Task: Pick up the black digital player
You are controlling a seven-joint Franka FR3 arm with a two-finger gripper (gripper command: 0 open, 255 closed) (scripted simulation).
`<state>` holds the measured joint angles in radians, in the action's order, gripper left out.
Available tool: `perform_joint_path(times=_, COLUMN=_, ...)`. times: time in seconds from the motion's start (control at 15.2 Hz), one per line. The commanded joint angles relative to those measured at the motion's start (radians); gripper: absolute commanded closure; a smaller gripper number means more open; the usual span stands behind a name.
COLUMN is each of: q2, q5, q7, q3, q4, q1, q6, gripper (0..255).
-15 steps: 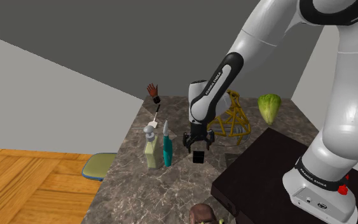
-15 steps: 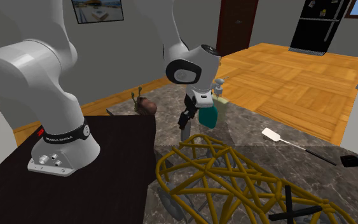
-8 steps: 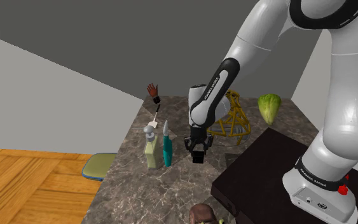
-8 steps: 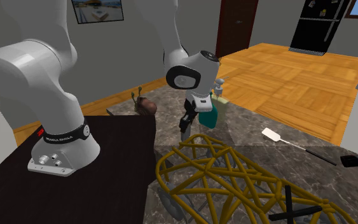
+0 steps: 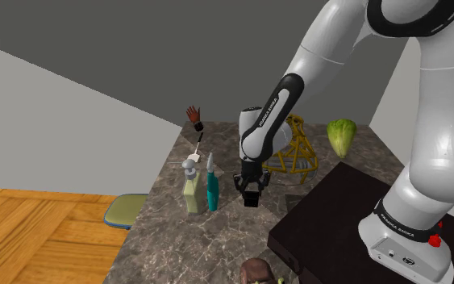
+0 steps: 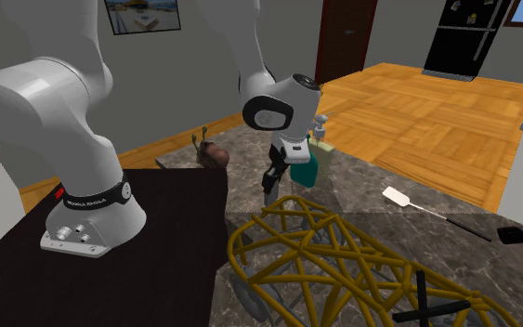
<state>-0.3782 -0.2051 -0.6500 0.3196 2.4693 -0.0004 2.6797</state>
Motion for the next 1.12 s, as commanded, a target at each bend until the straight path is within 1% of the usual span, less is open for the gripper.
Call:
perform_joint_path(times=0.0, q2=0.015, q5=-0.003, q7=0.000, q3=0.004, q4=0.003, q1=-0.002, q6=-0.012, gripper=255)
perform_joint_path(times=0.92, q2=0.227, q5=-0.053, q7=0.006, q3=0.036, q4=0.022, q1=-0.029, q6=-0.201, gripper=255)
perform_joint_path(times=1.06, q2=0.230, q5=-0.054, q7=0.006, q3=0.036, q4=0.022, q1=-0.029, q6=-0.203, gripper=255)
